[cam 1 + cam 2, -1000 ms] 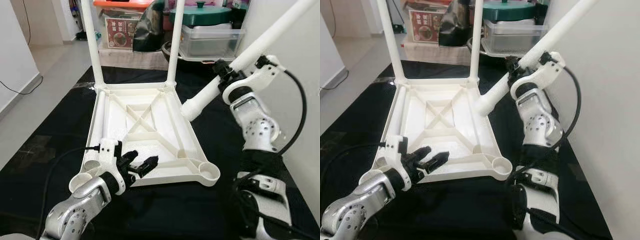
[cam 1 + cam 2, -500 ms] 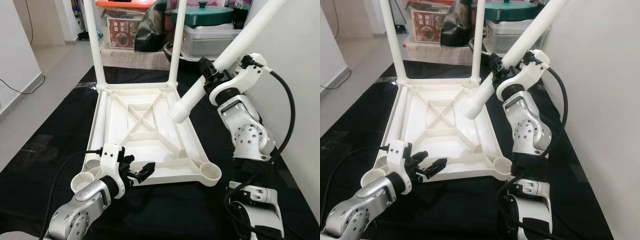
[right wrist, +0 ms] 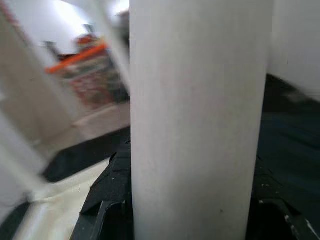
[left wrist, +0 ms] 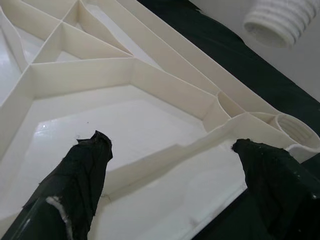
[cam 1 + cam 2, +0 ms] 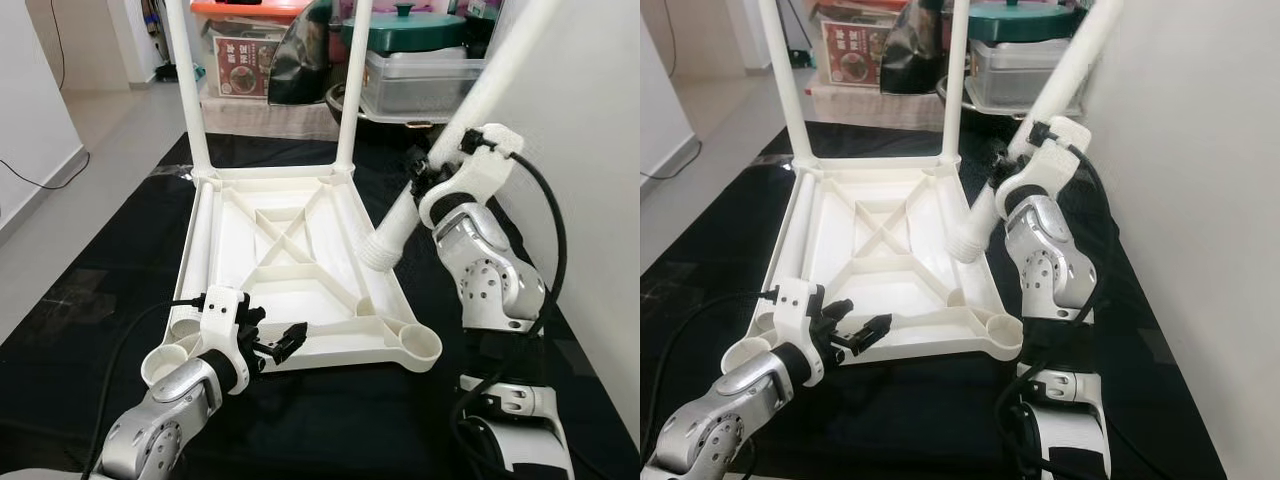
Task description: Building children table
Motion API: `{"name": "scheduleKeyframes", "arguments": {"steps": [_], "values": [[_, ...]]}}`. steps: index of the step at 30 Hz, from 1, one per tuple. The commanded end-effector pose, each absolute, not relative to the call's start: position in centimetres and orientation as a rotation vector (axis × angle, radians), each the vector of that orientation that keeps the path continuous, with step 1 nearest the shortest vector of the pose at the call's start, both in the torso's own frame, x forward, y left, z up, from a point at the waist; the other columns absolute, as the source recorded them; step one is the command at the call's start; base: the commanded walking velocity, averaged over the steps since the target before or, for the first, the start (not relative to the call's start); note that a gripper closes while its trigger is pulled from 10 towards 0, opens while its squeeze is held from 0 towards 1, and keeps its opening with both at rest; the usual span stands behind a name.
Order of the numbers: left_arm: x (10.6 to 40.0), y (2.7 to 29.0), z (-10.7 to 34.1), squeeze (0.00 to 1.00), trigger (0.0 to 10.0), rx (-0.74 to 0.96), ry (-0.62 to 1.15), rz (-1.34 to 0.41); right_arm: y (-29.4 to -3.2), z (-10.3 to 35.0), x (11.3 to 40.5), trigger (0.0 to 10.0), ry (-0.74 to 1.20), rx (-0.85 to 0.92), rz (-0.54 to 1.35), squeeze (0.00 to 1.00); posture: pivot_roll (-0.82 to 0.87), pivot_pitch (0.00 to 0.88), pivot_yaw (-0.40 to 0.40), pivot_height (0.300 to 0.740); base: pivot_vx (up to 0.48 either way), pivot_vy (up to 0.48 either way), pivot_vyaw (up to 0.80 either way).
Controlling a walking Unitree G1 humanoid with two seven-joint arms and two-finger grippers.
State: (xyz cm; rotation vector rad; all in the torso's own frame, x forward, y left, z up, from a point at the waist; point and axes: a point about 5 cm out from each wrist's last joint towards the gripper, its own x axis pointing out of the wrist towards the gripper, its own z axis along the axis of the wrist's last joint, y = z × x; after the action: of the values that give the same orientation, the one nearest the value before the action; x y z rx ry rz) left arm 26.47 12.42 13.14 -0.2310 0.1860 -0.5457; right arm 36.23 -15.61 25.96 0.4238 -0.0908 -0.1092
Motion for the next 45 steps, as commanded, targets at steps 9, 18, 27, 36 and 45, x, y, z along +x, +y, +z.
{"name": "scheduleKeyframes", "arguments": {"steps": [9,18,27,36,45], "values": [[26.7,12.4,12.8,0.00,10.0,-0.201,0.181,-0.530,-20.9,22.4,34.9,0.0,-0.035,0.336,-0.622,0.00,0.06,0.000,-0.050,0.740,0.000,0.000,0.00],[26.8,12.4,12.7,0.00,10.0,-0.192,0.179,-0.536,-22.0,21.7,34.3,0.0,-0.032,0.282,-0.739,0.00,0.06,0.000,-0.043,0.740,0.000,0.000,0.00],[26.9,12.2,12.8,0.00,10.0,-0.193,0.175,-0.546,-21.3,21.6,34.4,0.0,-0.039,0.284,-0.731,0.00,0.06,0.000,-0.040,0.740,0.000,0.000,0.00],[25.9,11.5,13.8,0.00,10.0,-0.211,0.145,-0.680,-15.4,24.3,35.5,0.0,-0.157,0.425,-0.218,0.00,0.06,0.000,-0.041,0.740,0.000,0.000,0.00],[26.2,12.1,15.8,0.00,10.0,-0.167,0.075,-0.757,-9.2,27.0,33.6,0.0,-0.271,0.400,0.270,0.00,0.07,0.000,-0.048,0.740,0.000,0.000,0.00]]}}
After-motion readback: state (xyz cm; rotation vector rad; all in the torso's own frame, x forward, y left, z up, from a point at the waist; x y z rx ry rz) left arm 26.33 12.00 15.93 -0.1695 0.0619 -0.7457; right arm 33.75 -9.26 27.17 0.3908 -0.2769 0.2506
